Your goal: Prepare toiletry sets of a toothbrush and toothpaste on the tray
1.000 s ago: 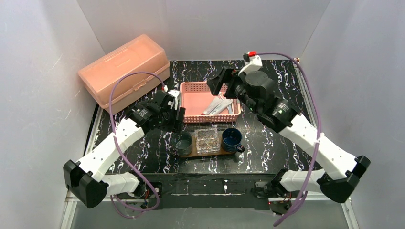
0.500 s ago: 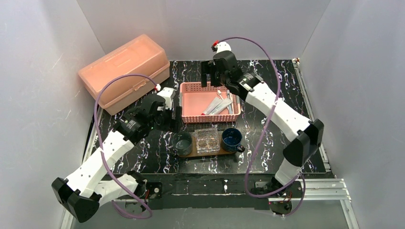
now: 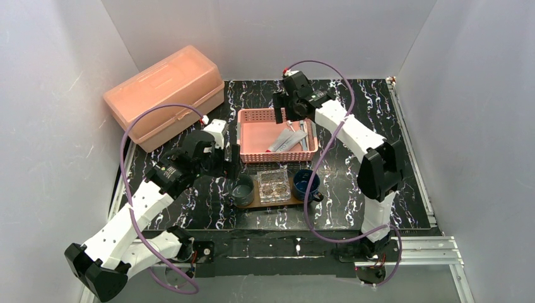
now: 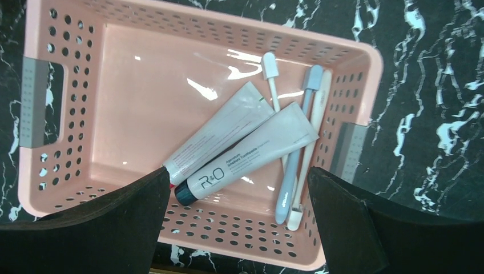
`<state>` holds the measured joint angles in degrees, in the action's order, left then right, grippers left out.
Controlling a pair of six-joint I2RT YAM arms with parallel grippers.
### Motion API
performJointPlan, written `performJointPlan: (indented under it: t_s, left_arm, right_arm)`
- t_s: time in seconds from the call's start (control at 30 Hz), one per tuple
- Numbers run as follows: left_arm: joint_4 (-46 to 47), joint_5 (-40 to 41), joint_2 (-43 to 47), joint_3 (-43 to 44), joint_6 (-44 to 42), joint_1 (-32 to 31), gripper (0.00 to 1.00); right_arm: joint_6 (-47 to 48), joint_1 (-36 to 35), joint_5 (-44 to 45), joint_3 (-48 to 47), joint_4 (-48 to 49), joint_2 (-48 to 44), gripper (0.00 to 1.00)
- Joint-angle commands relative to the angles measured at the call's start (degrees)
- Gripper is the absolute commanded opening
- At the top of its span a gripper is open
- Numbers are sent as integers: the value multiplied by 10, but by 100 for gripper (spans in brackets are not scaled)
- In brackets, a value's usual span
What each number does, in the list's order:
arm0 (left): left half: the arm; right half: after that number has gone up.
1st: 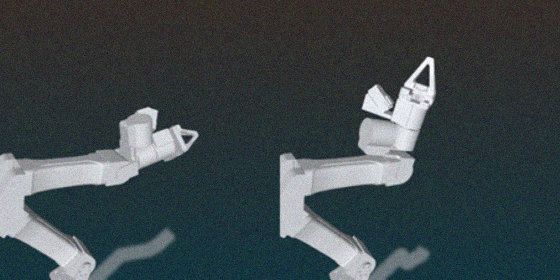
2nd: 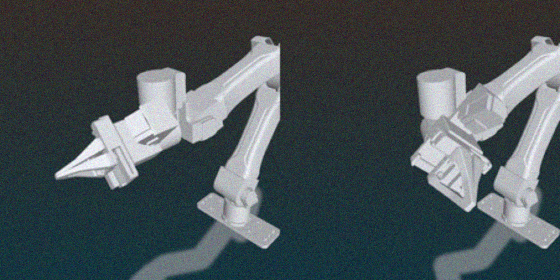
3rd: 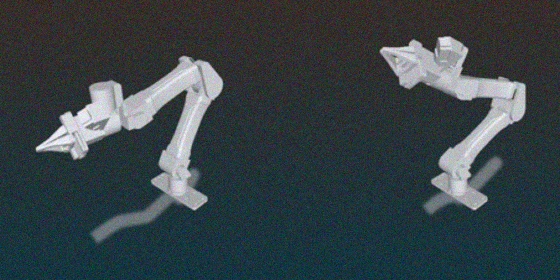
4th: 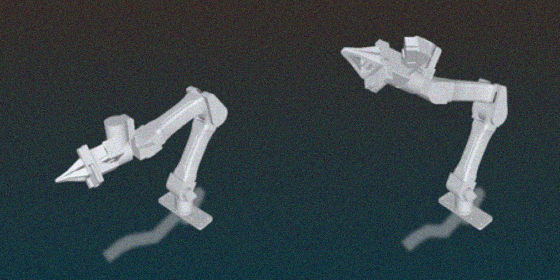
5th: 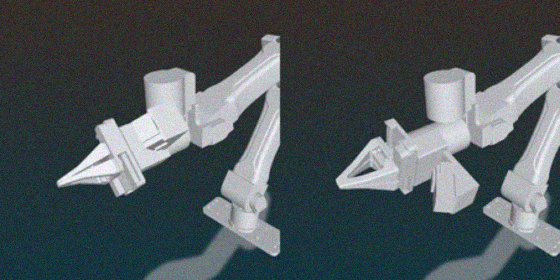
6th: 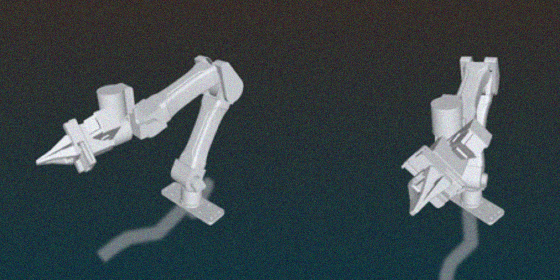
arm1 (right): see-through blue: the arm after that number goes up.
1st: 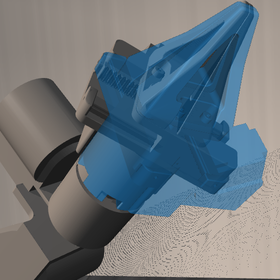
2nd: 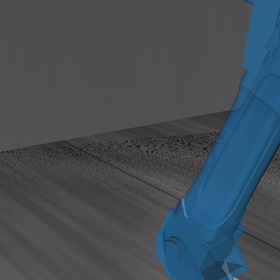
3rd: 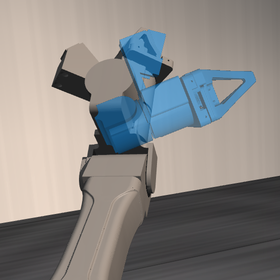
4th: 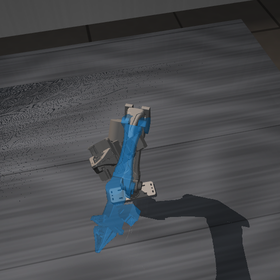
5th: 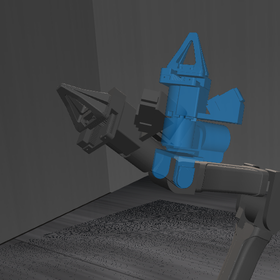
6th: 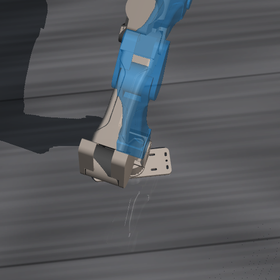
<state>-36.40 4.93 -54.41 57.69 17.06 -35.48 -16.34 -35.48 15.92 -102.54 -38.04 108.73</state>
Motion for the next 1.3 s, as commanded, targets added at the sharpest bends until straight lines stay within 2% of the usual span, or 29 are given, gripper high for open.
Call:
performJointPlan:
  t_s: [0.0,0.13,0.4,0.83,1.27]
  left_arm:
    - [1,-8,12,-5,2,-3,98]
    - [-2,0,13,-5,0,-3,98]
    - [-5,5,11,-5,-1,-3,98]
    - [-5,3,5,-3,-3,-3,98]
    - [-6,4,1,-2,-4,-3,98]
  right_arm:
    - [20,0,-33,-9,-7,18,98]
    - [20,1,-33,5,-1,31,97]
    - [30,1,-52,9,-8,74,81]
    - [53,2,-42,4,-23,136,78]
    - [60,4,-51,12,-24,168,66]
